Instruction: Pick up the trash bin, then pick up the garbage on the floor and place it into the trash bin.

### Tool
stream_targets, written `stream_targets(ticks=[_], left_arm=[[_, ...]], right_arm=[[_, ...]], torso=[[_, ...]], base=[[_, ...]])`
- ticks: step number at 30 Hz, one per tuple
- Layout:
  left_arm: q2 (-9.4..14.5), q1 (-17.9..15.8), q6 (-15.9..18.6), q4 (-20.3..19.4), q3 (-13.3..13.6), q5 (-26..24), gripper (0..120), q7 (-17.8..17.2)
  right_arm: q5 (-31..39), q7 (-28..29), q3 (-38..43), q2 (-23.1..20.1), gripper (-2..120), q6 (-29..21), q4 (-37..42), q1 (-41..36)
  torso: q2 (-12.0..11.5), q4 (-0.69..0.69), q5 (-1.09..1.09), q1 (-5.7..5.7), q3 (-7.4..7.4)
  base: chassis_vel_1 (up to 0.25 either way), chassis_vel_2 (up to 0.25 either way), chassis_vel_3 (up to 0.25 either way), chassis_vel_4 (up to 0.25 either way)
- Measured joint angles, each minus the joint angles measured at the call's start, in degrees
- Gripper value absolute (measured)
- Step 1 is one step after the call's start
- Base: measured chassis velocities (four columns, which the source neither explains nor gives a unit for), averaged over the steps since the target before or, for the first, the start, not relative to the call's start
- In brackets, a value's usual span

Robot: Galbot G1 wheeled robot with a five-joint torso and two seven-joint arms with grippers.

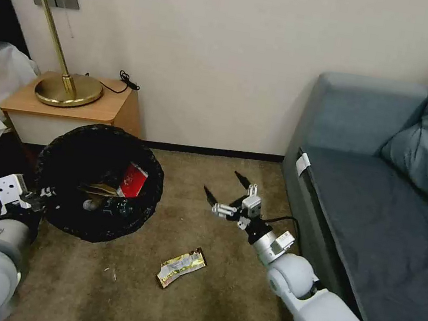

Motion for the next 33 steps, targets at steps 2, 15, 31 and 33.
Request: stream_targets(ticks=[2,15,31,33], left_arm=[[0.0,-0.6,-0.1,0.5,0.4,0.1,0,0.2],[-1.3,-0.9,-0.4,1.0,1.0,1.2,0,1.3],[-1.7,-1.5,-0.7,1.8,1.9,1.6,0,2.1],[-1.6,-1.9,-0.7,2.0,2.0,1.6,0,2.1]], right_arm=[[-1.1,-5.6,-4.0,-2.0,100,-2.2,-4.4,5.5],[-9.5,-25.5,-28.5,4.8,100,2.2,-28.6,25.3],[-22.9,-37.6,-29.5,22.0,100,9.7,-51.6,32.0],[-23.8,-39.3,-29.3,22.7,100,10.1,-53.4,32.4]], torso=[[0.0,0.02,0.01,0.00,0.00],[0.0,0.01,-0.02,0.00,0.00],[0.0,0.00,-0.02,0.00,0.01],[0.0,0.01,-0.02,0.00,0.01]], base=[[0.000,0.000,0.000,0.000],[0.000,0.000,0.000,0.000],[0.000,0.000,0.000,0.000],[0.000,0.000,0.000,0.000]])
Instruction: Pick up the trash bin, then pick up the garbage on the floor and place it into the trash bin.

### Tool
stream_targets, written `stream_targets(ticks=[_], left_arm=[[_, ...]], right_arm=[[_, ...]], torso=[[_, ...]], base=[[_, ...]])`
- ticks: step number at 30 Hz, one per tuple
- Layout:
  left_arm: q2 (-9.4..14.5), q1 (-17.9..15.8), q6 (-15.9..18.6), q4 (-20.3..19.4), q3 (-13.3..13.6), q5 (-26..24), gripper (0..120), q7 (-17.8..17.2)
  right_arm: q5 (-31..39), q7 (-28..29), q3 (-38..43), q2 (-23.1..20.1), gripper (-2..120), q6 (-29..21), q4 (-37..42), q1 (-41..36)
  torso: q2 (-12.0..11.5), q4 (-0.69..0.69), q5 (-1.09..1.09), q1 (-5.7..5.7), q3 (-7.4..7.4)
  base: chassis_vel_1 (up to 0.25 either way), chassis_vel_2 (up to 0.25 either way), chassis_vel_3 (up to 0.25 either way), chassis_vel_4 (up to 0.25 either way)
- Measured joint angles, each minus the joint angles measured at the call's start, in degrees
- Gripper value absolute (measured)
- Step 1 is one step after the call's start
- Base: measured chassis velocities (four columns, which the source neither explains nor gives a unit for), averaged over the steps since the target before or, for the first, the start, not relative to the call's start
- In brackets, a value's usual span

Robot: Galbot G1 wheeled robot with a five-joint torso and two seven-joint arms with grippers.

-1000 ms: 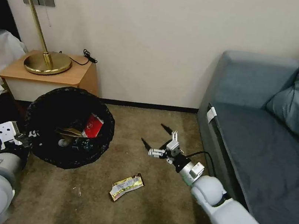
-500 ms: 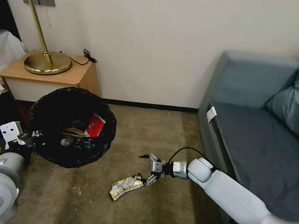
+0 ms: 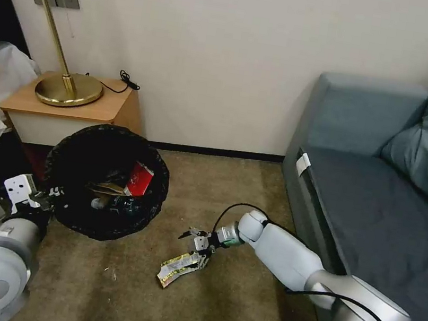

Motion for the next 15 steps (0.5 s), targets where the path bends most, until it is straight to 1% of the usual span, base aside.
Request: stream_targets(ticks=[7,10,15], left_arm=[[0.0,-0.3,-0.1,0.1,0.1,0.0,0,0.1],[-0.3,0.1,-0.1,-0.1,0.1,0.2,0,0.2],[-0.4,0.3,-0.2,-0.4,0.1,0.2,0,0.4]], right_arm=[[-0.8,-0.8,-0.7,0.7,100,0.0,-0.6,0.4],[-0.6,-0.6,-1.4,1.5,100,-0.1,-0.9,0.4],[-2.1,0.3,-1.7,4.0,100,0.6,-5.0,0.4]], torso=[[0.0,-0.01,0.01,0.00,0.00],[0.0,0.02,0.01,0.00,0.00],[0.0,0.02,0.02,0.00,0.00]], base=[[0.000,0.000,0.000,0.000],[0.000,0.000,0.000,0.000],[0.000,0.000,0.000,0.000]])
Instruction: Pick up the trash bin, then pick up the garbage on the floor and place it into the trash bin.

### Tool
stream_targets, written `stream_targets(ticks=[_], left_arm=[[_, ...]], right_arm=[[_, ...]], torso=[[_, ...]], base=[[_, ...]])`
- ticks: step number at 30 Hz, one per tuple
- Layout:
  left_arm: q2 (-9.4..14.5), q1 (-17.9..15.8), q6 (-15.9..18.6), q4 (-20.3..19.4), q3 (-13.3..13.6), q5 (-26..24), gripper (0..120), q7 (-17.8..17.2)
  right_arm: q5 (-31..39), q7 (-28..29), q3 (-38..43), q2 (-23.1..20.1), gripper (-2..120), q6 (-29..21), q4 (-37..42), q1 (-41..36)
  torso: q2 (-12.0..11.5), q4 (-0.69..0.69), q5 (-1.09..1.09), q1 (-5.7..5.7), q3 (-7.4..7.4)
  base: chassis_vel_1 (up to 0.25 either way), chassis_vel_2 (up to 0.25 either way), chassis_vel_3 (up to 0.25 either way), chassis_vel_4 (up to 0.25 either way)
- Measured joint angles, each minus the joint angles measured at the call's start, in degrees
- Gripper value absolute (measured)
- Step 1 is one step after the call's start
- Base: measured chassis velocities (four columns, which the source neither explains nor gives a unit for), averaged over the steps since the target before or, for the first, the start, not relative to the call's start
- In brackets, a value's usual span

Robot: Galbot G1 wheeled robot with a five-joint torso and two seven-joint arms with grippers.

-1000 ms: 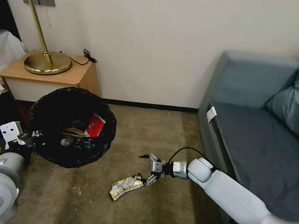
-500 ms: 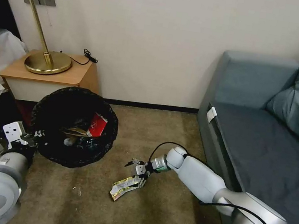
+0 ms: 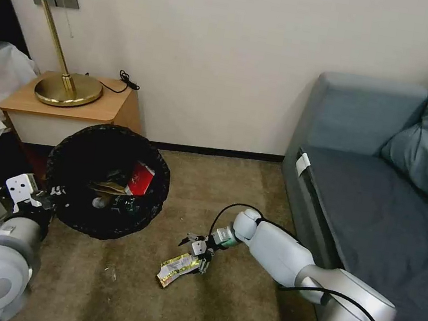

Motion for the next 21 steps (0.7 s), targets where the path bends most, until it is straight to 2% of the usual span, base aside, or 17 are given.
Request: stream_targets(ticks=[11,21], left_arm=[[-0.6,0.2,-0.4,0.0,0.3,0.5,0,0.9],[0.2,0.2,-0.7,-0.1,0.1,1.1,0,1.2]], right_arm=[[-3.2,2.1,0.7,3.3,100,1.9,-5.1,-1.1],[-5.6,4.2,2.0,6.4,100,3.0,-9.7,0.1]], torso=[[0.0,0.00,0.00,0.00,0.00],[0.0,0.00,-0.01,0.00,0.00]], base=[[0.000,0.000,0.000,0.000],[0.000,0.000,0.000,0.000]])
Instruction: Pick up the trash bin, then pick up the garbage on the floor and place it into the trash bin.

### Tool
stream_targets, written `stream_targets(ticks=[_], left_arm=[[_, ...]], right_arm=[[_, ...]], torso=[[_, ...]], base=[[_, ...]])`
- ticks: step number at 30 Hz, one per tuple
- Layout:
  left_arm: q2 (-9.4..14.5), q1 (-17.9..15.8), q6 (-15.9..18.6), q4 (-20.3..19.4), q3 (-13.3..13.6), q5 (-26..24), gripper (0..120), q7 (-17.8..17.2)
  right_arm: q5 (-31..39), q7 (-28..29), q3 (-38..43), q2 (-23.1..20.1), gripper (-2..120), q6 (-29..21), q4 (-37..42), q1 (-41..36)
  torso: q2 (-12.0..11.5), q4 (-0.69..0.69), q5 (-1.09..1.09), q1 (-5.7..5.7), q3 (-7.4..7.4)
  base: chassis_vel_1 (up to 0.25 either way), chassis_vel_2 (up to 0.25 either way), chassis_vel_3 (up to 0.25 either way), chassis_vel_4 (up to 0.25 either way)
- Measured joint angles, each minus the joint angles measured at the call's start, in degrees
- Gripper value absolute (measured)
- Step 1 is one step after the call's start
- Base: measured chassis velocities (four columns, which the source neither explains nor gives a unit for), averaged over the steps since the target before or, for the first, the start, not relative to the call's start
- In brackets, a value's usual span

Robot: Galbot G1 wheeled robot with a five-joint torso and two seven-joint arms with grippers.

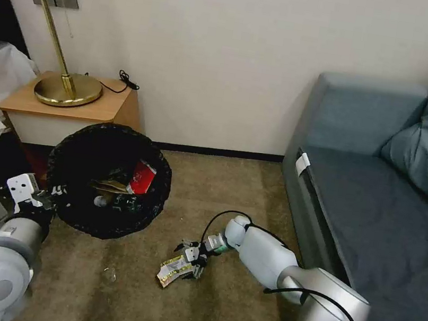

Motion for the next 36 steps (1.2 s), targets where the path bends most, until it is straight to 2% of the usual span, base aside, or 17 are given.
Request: stream_targets(ticks=[13,28,30,33,36], left_arm=[[0.1,0.0,-0.1,-0.2,0.1,-0.1,0,0.0],[0.0,0.1,-0.2,-0.2,0.2,0.0,0,-0.1],[0.0,0.2,-0.2,-0.3,0.3,0.0,0,-0.1],[-0.1,0.3,-0.2,-0.3,0.4,0.2,0,-0.1],[-0.1,0.3,-0.2,-0.4,0.4,0.2,0,-0.1]], right_arm=[[-5.1,1.7,2.9,3.4,100,1.6,-5.9,-0.1],[-9.5,4.4,4.6,3.9,100,1.3,-7.7,-0.6],[-10.0,4.6,5.0,4.1,99,1.2,-8.2,-0.6],[-10.4,4.7,5.6,4.2,86,1.2,-8.5,-0.4],[-10.4,4.8,5.7,4.2,83,1.1,-8.5,-0.4]], torso=[[0.0,0.00,0.00,0.00,0.00],[0.0,-0.01,0.00,0.00,0.00],[0.0,-0.01,0.01,0.00,0.00],[0.0,-0.01,0.01,0.00,0.00],[0.0,-0.01,0.00,0.00,0.00]], base=[[0.000,0.000,0.000,0.000],[0.000,0.000,0.000,0.000],[0.000,0.000,0.000,0.000],[0.000,0.000,0.000,0.000],[0.000,0.000,0.000,0.000]])
